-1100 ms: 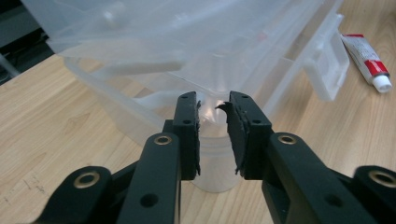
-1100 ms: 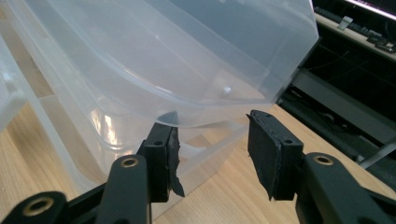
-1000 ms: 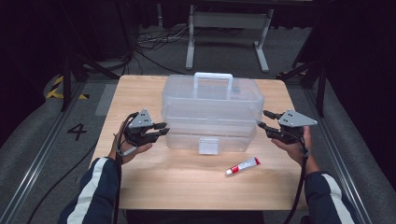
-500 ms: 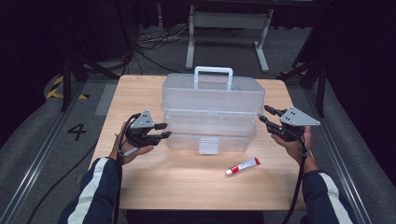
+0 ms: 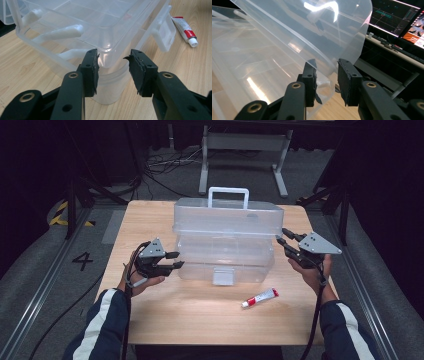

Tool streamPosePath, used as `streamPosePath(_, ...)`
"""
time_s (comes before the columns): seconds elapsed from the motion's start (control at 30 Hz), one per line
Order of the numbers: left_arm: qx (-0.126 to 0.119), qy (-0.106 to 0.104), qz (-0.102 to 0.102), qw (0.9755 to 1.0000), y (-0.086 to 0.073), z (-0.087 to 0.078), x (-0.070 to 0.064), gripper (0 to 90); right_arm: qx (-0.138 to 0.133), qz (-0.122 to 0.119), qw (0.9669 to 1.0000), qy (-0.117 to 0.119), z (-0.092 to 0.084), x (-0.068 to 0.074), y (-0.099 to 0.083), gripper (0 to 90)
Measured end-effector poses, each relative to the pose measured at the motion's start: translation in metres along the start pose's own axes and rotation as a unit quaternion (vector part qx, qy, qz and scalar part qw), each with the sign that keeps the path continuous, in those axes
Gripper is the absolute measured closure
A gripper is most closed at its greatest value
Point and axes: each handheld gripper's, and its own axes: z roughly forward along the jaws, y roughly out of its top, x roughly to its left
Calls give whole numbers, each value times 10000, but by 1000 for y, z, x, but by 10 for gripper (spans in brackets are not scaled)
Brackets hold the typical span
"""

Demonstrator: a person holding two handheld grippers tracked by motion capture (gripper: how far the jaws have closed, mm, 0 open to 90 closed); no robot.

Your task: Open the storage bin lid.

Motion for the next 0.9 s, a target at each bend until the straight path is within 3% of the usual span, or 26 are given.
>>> streamPosePath(0.37, -44, 1, 17, 10000, -1, 1, 1, 578, -120, 133, 9990, -402, 3, 3, 6, 732)
streamPosePath(0.63, -55, 2, 6, 10000, -1, 1, 1, 574, -118, -4, 9969, -781, 6, 7, 11, 762)
streamPosePath(0.9, -67, 9, -10, 10000, -1, 2, 1, 567, -68, -41, 9955, -940, 10, 5, 18, 777)
